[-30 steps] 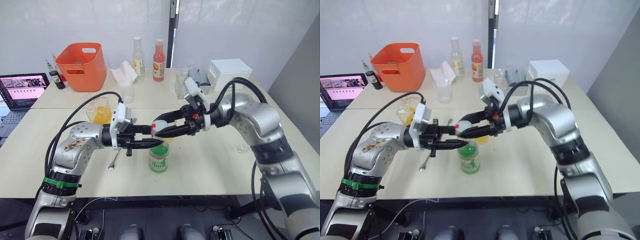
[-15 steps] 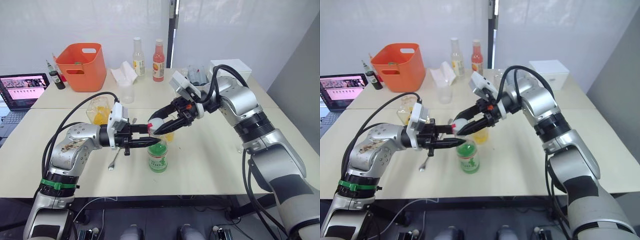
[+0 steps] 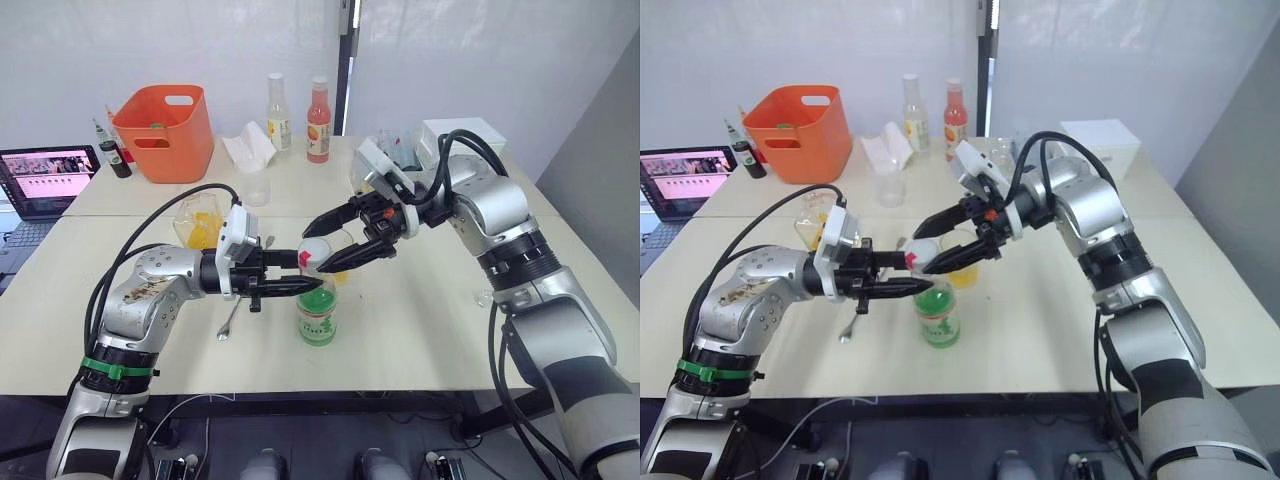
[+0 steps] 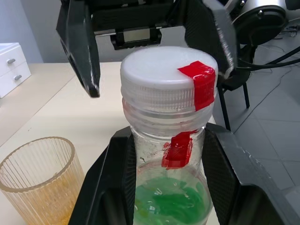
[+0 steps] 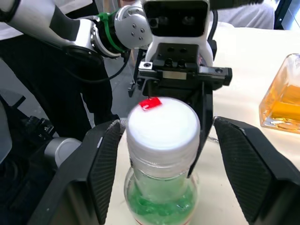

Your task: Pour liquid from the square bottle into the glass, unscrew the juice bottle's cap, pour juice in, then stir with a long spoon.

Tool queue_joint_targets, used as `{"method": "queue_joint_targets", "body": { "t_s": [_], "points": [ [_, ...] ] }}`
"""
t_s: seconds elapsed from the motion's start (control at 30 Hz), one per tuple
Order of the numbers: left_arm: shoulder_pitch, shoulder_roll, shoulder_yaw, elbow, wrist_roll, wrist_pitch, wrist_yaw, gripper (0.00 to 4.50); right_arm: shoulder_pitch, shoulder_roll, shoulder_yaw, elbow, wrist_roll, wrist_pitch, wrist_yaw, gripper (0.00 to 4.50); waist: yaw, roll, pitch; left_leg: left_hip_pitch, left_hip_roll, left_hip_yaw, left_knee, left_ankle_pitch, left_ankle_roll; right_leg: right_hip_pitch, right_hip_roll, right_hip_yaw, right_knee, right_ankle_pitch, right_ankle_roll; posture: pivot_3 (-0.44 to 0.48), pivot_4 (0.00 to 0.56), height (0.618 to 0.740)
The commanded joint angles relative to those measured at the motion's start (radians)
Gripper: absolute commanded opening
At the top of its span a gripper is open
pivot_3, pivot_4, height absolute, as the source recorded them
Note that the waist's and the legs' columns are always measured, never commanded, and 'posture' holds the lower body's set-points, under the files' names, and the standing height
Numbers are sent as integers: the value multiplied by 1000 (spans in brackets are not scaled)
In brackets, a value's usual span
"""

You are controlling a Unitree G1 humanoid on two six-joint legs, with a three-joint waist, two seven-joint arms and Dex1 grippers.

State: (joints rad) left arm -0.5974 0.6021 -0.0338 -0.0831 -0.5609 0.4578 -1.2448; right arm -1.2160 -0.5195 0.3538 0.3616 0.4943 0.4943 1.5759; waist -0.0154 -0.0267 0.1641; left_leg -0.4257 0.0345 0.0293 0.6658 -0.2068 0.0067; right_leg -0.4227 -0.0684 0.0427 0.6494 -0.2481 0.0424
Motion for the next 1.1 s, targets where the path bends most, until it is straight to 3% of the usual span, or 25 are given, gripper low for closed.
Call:
{"method": "queue_joint_targets", "body": {
  "t_s": [0.03, 0.57, 0.77, 1.1],
  "points": [
    [13, 17, -29, 2, 10, 25, -15, 1598, 23, -10, -60, -107, 24, 41, -8, 3377, 1, 0, 0, 0, 0, 0, 0, 0, 0, 0, 0, 0, 0, 0, 0, 0, 150, 715],
    [0, 13, -37, 12, 13, 25, -21, 1598, 56, 23, -96, -147, -8, 80, -73, 3377, 1, 0, 0, 0, 0, 0, 0, 0, 0, 0, 0, 0, 0, 0, 0, 0, 150, 715],
    [1, 14, -35, 10, 11, 27, -21, 1598, 56, 27, -100, -142, -10, 78, -78, 1648, 1, 0, 0, 0, 0, 0, 0, 0, 0, 0, 0, 0, 0, 0, 0, 0, 150, 715],
    [0, 13, -35, 15, 13, 25, -25, 1598, 50, 34, -136, -153, 11, 93, -93, 1624, 1, 0, 0, 0, 0, 0, 0, 0, 0, 0, 0, 0, 0, 0, 0, 0, 150, 715]
  ]
}}
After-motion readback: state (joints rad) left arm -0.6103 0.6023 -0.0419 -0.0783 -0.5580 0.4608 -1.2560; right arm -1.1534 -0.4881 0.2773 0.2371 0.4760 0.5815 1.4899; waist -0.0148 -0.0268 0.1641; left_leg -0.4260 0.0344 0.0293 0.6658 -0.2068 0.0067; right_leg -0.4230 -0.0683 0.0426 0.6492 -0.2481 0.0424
